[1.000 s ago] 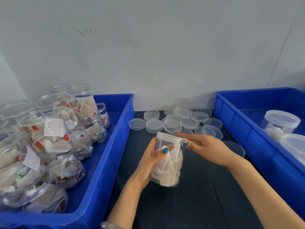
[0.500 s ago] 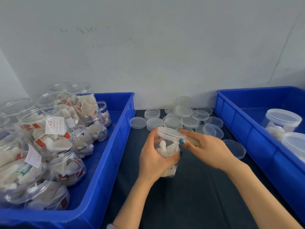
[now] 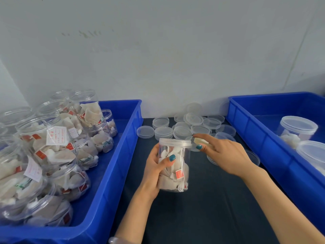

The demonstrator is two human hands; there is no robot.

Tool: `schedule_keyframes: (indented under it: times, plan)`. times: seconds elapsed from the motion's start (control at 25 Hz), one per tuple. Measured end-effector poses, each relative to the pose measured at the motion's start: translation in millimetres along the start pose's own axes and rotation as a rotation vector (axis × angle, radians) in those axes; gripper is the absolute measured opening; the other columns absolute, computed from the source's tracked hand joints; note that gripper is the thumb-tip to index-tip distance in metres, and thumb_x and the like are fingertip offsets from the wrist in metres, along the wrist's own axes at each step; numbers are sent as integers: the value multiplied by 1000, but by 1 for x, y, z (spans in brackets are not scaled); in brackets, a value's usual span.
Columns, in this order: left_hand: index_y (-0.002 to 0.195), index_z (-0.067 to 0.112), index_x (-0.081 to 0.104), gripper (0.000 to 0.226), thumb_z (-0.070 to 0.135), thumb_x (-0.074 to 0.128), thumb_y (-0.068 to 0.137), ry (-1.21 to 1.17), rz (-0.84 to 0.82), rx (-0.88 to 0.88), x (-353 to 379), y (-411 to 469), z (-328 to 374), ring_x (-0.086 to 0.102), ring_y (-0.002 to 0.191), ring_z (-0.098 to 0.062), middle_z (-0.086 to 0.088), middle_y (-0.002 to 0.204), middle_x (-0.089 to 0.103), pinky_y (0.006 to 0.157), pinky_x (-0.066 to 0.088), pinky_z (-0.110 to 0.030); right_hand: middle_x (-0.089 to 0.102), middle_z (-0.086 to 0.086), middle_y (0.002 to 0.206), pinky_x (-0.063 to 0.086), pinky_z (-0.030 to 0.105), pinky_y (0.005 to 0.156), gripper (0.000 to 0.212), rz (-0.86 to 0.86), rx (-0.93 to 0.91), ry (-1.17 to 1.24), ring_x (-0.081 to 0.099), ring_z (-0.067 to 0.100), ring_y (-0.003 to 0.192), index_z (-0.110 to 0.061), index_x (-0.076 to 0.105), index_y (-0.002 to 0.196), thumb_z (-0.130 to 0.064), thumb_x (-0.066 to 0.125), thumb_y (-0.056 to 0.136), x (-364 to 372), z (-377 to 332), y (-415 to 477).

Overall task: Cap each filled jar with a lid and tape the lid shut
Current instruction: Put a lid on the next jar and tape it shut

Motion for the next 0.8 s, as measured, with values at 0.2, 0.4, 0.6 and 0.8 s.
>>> schedule_keyframes:
  times: [0.2, 0.4, 0.6, 0.8]
  plan:
    - [130, 15, 59, 81, 37, 89, 58, -115, -130, 2, 2, -2, -1, 62, 109, -40, -22, 125, 63, 92, 50, -53, 72, -9, 88, 50, 25, 67, 71, -58, -7, 126, 61, 6, 77, -69, 27, 139, -87, 8, 72, -1, -1, 5]
    - [121, 24, 70, 68, 50, 89, 61, -186, -263, -22, 4, -3, -3, 68, 105, -26, -11, 118, 69, 85, 58, -40, 70, -17, 117, 49, 37, 99, 57, -200, -37, 276, 63, 7, 110, -79, 35, 117, -93, 16, 65, -7, -9, 10]
    - [129, 24, 60, 93, 74, 81, 53, 90, -154, -59, 1, 0, 3, 68, 109, -13, 2, 120, 70, 85, 56, -27, 65, -30, 74, 50, 27, 79, 68, -252, -38, 338, 59, -4, 74, -62, 54, 122, -87, 20, 69, -1, -11, 6]
    - [146, 39, 39, 82, 44, 81, 76, 631, -109, 198, -6, 12, 15, 46, 130, 5, 28, 138, 50, 100, 43, -15, 70, -22, 100, 52, 33, 81, 44, -36, -2, 204, 63, 5, 97, -72, 39, 128, -76, 36, 85, 15, -12, -2]
Point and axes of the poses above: each hand's wrist, its own y-axis towards the middle knuckle, its own x-axis out of the palm, z = x × y, the point moved 1 cm from there along y, towards the middle knuckle
